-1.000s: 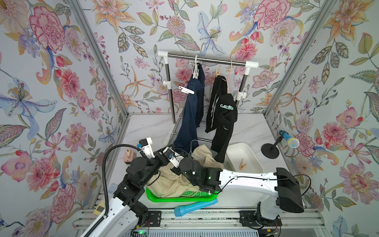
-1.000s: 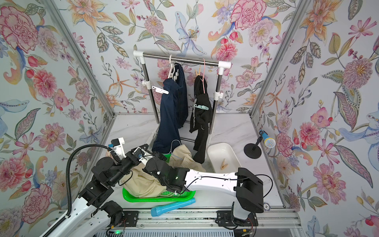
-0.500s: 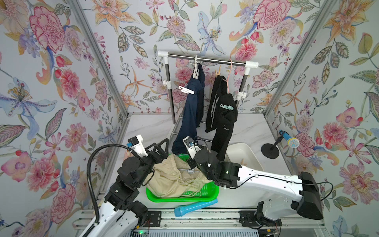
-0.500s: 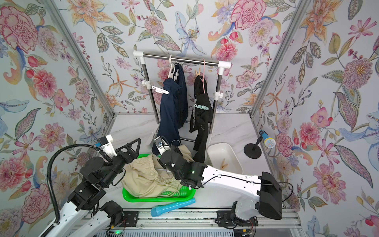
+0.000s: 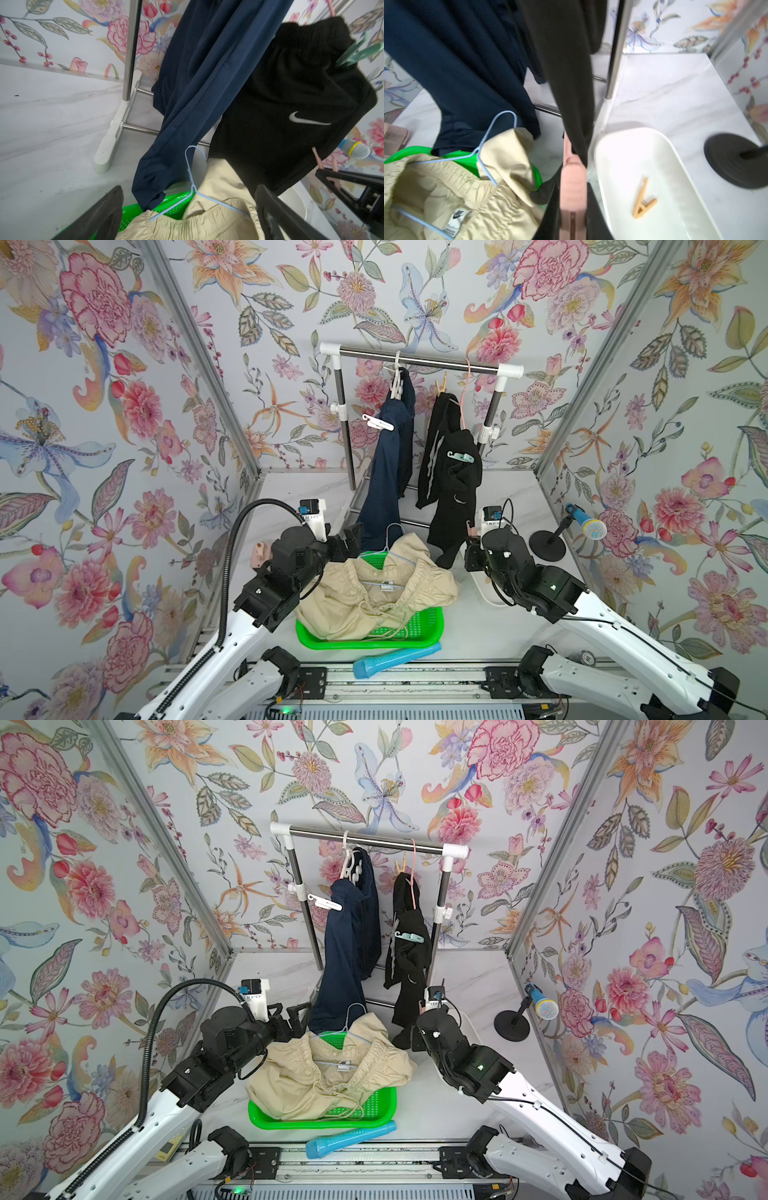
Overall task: Remove the clothespins securing shorts to the hanger
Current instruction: Place the clothespin in the storage box.
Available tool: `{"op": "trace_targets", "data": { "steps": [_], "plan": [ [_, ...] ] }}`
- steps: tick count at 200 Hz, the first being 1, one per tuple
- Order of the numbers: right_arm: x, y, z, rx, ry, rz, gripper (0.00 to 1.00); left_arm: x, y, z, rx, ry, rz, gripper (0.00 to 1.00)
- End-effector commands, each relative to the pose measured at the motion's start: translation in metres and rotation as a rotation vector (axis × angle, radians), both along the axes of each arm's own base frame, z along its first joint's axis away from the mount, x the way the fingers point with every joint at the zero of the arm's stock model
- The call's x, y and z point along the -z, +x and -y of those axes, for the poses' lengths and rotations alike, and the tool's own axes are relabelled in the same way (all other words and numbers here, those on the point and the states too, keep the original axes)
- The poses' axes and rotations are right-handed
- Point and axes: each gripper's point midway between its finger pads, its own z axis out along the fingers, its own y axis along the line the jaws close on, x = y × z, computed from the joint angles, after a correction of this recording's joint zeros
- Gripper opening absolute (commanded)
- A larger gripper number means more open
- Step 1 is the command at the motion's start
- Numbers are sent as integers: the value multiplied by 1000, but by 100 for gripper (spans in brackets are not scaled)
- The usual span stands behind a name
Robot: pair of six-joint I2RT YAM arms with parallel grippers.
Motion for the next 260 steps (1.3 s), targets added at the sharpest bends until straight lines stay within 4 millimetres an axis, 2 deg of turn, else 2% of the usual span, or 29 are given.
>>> {"op": "trace_targets", "data": {
  "steps": [1, 24, 41, 93, 129, 181, 219, 260],
  "plan": [
    [46, -13, 35, 90, 42, -182, 0, -4, -3, 16, 103, 37, 11, 99],
    [81, -13, 61, 155, 72, -292, 0, -6, -1, 22, 131, 34, 34, 99],
    [99, -12, 76, 191, 72, -352, 0, -7, 2, 21, 117, 27, 49, 99],
    [121, -12, 94, 232, 78, -411, 0, -14, 0, 38, 213, 3, 139, 98],
    [138, -18, 92, 239, 109, -447, 0, -12, 5, 47, 263, 59, 153, 83],
    [161, -24, 100, 284, 99, -495, 0, 10, 14, 58, 335, 200, 137, 78],
    [174, -24, 103, 295, 152, -516, 0, 41, 22, 57, 384, 389, 74, 75],
    [166, -13, 103, 276, 198, -483, 0, 59, 20, 60, 450, 476, 41, 74]
  ]
}}
